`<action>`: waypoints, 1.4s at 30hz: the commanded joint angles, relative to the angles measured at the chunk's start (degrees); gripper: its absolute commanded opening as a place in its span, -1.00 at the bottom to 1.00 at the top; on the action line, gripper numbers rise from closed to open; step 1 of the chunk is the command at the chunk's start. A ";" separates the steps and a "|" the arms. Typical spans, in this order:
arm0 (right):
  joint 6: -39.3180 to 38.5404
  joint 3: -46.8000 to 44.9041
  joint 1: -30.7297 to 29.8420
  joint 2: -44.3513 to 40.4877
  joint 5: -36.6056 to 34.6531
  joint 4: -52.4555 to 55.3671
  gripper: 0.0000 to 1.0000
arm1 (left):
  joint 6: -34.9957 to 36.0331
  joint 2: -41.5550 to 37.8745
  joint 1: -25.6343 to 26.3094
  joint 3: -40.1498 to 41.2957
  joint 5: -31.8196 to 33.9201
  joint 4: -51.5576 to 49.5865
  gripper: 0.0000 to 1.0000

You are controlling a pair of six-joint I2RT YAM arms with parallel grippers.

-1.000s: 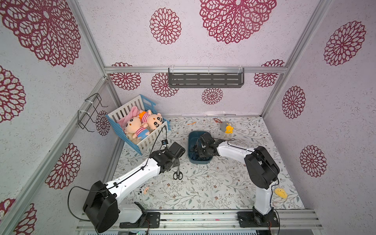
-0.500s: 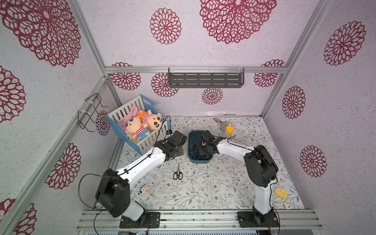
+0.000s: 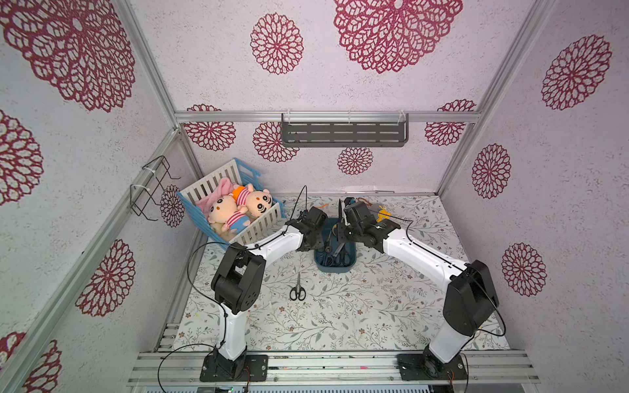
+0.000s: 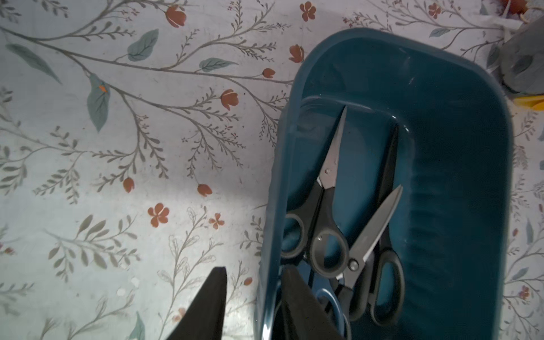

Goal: Take the scissors out of the storage box
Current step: Move the storage box to the center of the board, then place the scissors at the center of the board.

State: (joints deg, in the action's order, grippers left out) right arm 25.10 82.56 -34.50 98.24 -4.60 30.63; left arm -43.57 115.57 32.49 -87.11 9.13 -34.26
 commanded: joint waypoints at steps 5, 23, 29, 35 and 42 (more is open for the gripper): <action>0.12 -3.24 -0.45 -6.45 0.99 1.94 -0.77 | -0.29 5.20 -1.67 -4.11 -2.74 2.04 -0.87; 9.60 -13.96 -15.83 -8.15 4.86 -2.94 -0.78 | 6.79 10.94 -9.04 -20.59 -5.26 0.40 -0.28; 12.84 -17.81 -19.01 -5.53 7.20 -7.60 -0.78 | 6.61 2.27 -9.28 -18.57 -5.48 -2.84 0.13; 15.24 -22.22 -21.07 -2.24 6.96 -11.95 -0.78 | 6.07 -6.36 -9.25 -11.66 -1.51 -6.61 0.16; 20.62 -25.76 -21.60 -0.28 4.07 -16.07 -0.82 | 4.37 -12.20 -9.08 -5.25 -1.53 -6.08 0.18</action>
State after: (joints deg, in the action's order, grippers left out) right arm 41.82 56.64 -55.92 98.17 1.78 19.38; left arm -38.39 104.68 23.14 -93.93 6.96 -39.00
